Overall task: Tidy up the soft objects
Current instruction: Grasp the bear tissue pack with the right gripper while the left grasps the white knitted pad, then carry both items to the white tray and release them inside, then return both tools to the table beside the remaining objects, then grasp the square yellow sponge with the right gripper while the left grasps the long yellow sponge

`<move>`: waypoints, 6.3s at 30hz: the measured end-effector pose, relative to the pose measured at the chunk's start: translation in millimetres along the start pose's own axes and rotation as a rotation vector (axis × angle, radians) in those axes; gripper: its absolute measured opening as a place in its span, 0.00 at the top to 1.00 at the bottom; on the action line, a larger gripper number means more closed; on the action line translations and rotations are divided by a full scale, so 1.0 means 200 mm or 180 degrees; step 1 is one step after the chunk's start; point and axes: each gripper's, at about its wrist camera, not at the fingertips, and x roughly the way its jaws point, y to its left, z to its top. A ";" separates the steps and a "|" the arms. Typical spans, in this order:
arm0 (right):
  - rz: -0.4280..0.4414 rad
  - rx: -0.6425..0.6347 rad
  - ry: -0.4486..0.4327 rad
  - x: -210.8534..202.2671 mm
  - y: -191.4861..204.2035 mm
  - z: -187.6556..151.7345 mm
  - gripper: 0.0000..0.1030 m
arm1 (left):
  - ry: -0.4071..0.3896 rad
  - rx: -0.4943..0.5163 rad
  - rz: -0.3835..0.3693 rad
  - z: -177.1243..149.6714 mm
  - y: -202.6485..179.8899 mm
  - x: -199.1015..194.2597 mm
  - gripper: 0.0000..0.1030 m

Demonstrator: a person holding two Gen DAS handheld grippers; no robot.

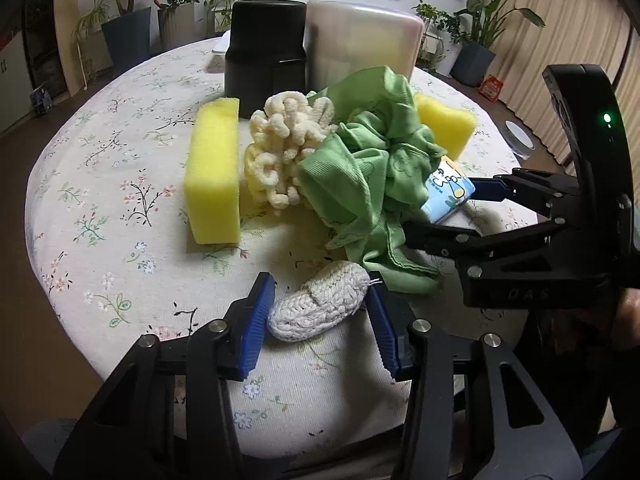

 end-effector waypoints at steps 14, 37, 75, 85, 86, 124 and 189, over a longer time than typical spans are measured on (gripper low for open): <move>0.0084 0.0273 -0.0165 -0.13 -0.13 -0.08 0.26 | -0.0193 -0.0060 0.0004 -0.02 0.01 -0.11 0.58; -0.0365 0.0577 -0.0367 -0.39 -0.59 -0.01 0.26 | -0.0522 -0.0359 0.0159 0.34 0.48 -0.26 0.58; 0.0040 -0.0355 0.0060 0.56 -1.07 1.29 0.26 | 0.0265 0.0738 -0.0134 1.70 0.59 0.97 0.58; -0.0017 -0.0519 0.0242 0.71 -0.97 1.28 0.25 | 0.0527 0.0732 -0.0084 1.61 0.58 1.09 0.54; -0.0023 -0.0522 0.0236 0.72 -0.97 1.28 0.25 | 0.0533 0.0746 -0.0080 1.61 0.58 1.09 0.54; 0.0576 0.0202 -0.0641 -0.13 -0.99 0.43 0.05 | -0.0493 -0.0386 -0.0603 0.93 0.81 0.05 0.12; -0.0141 -0.0185 0.0040 0.18 -0.58 0.27 0.23 | -0.0057 -0.0404 0.0430 0.23 0.38 0.08 0.00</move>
